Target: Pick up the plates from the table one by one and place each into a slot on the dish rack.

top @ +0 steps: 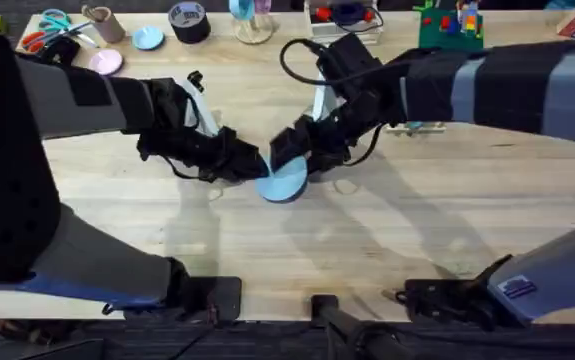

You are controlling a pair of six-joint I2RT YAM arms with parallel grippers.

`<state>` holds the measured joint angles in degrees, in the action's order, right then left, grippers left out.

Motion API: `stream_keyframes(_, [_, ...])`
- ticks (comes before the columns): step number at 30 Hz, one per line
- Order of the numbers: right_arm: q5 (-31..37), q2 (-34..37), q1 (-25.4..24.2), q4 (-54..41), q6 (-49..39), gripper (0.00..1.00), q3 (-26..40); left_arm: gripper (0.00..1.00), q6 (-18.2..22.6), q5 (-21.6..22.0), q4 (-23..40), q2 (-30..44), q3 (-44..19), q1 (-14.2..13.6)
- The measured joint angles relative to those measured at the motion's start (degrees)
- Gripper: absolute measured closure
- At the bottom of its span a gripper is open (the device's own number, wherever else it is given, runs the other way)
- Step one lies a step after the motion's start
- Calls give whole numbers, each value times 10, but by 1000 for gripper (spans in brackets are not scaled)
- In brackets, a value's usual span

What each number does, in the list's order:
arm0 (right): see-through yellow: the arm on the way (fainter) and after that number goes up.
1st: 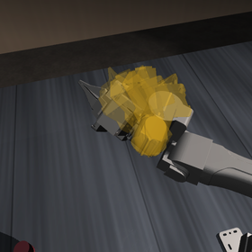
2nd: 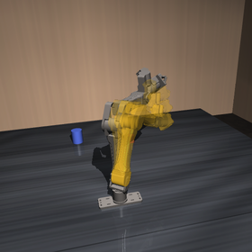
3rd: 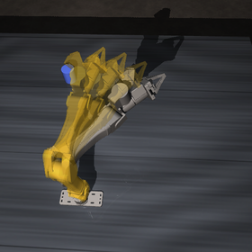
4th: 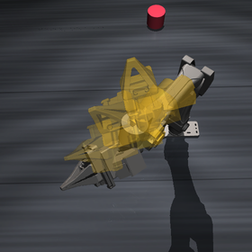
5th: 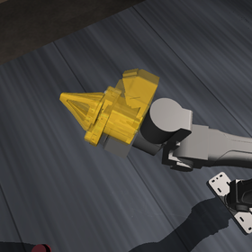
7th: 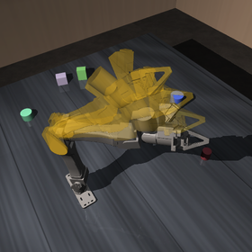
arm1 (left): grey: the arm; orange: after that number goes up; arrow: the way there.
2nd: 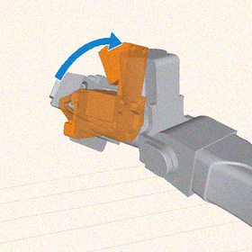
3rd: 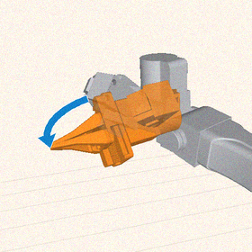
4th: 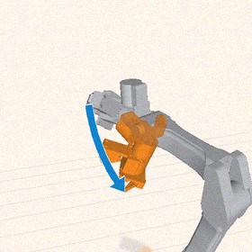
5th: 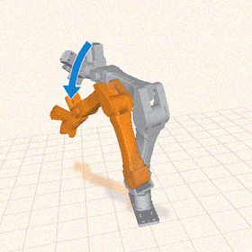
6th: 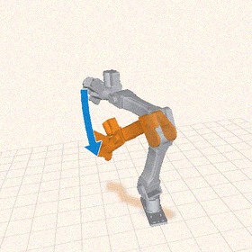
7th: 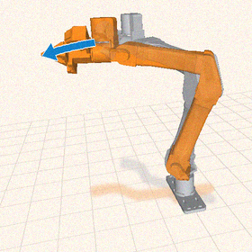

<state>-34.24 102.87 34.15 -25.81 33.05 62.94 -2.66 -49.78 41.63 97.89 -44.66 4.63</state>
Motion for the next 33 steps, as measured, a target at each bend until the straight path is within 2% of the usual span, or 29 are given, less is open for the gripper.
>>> stream_keyframes(2, [4,0,1,-3,0,705,-1,958,0,0,1,0,0,1])
stream_keyframes(3, [-5,-2,-7,-3,2,962,-4,958,0,-4,3,-1,0,4])
stream_keyframes(11, [-16,-2,-7,-10,-3,969,-4,959,11,-13,6,-1,0,6])
stream_keyframes(16, [-16,-13,-4,-29,-25,971,-3,959,39,-6,30,-18,-6,3])
stream_keyframes(24, [75,-80,1,-139,-80,970,10,959,76,20,86,-152,-39,-2])
stream_keyframes(33, [185,-211,-20,-226,-126,970,37,960,113,96,186,-303,-93,-2])
